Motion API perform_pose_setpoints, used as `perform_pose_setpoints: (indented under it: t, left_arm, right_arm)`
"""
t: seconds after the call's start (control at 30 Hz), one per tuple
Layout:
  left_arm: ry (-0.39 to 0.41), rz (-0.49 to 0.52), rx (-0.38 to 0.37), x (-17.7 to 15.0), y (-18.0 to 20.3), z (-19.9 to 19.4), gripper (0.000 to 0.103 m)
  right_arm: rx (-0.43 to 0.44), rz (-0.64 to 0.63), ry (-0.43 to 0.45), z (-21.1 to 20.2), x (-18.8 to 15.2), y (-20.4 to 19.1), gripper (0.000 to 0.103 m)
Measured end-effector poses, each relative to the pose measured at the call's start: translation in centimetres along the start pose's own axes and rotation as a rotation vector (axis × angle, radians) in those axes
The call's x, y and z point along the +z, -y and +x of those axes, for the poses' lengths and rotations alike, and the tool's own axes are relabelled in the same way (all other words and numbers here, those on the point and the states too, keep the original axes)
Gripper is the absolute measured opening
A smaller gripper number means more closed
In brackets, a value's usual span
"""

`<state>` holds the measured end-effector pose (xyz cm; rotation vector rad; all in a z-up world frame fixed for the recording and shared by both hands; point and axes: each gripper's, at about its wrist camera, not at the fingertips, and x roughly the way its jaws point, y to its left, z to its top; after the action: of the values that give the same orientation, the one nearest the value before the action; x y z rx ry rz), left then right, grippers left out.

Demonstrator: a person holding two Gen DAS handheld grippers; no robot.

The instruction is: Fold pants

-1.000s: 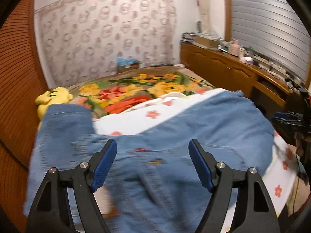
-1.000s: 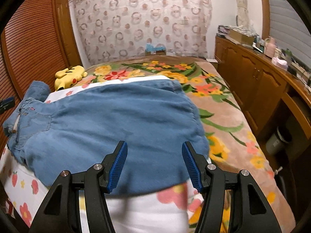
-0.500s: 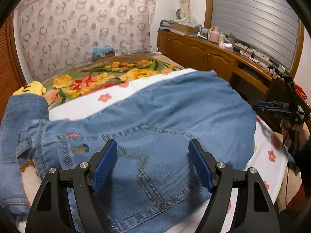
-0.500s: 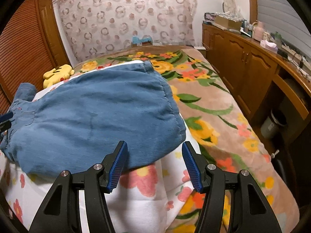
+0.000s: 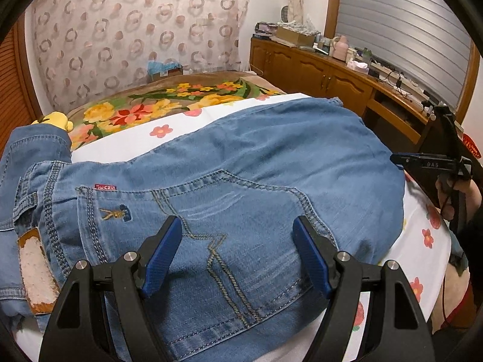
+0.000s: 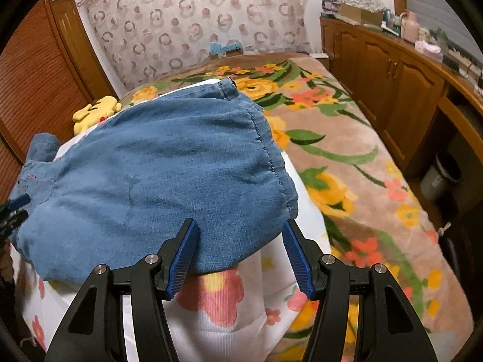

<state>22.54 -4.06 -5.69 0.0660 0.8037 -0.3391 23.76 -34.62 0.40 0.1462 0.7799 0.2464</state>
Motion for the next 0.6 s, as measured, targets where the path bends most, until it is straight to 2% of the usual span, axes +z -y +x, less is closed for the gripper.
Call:
perform_pose_setpoints:
  t: [0.2, 0.37, 0.5, 0.6]
  left_arm:
    - [-0.006, -0.003, 0.000, -0.2, 0.0, 0.3, 0.077]
    - [-0.005, -0.004, 0.000, -0.2, 0.1, 0.3, 0.077]
    - [-0.005, -0.005, -0.001, -0.3, 0.0, 0.5, 0.077]
    - [-0.003, -0.004, 0.001, -0.4, 0.0, 0.4, 0.077]
  right_arm:
    - [0.042, 0.037, -0.011, 0.1, -0.2, 0.9, 0.059]
    - [0.096, 0.069, -0.015, 0.3, -0.2, 1.5, 0.044]
    - [0.108, 0.049, -0.012, 0.2, -0.3, 1.0, 0.025]
    - [0.040, 0.004, 0.005, -0.1, -0.5, 0.2, 0.018]
